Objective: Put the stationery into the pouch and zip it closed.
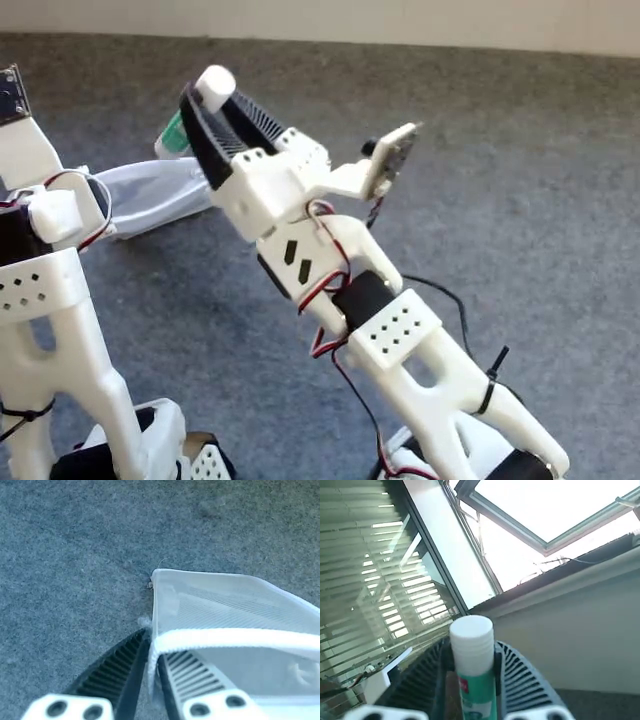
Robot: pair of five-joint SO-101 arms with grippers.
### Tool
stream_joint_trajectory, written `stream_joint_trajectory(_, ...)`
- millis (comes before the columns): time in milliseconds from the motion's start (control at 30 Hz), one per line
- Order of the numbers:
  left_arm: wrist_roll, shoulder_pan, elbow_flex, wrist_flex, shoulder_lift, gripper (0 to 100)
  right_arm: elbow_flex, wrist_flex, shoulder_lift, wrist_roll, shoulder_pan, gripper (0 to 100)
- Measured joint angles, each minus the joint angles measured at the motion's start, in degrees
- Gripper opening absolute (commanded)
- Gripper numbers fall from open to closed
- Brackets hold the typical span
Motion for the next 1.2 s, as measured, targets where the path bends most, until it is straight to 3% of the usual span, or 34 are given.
stream_joint_trajectory(767, 0.0, 0.0, 0.0, -0.1, 0.1, 1, -0.2, 1.8, 16.2, -0.1, -3.1, 0.4)
stream_joint_trajectory(933, 0.0, 0.0, 0.0, -0.2, 0.2, 1, -0.2, 1.8, 16.4, 7.8, -4.7, 0.7)
stream_joint_trajectory(1067, 0.0, -0.2, 0.0, -0.2, 0.1, 1, -0.2, 1.8, 16.4, 15.2, -7.4, 11.6)
stream_joint_trajectory(1200, 0.0, -0.1, 0.0, -0.2, 0.1, 1, -0.2, 1.8, 16.5, 16.7, -8.4, 24.1)
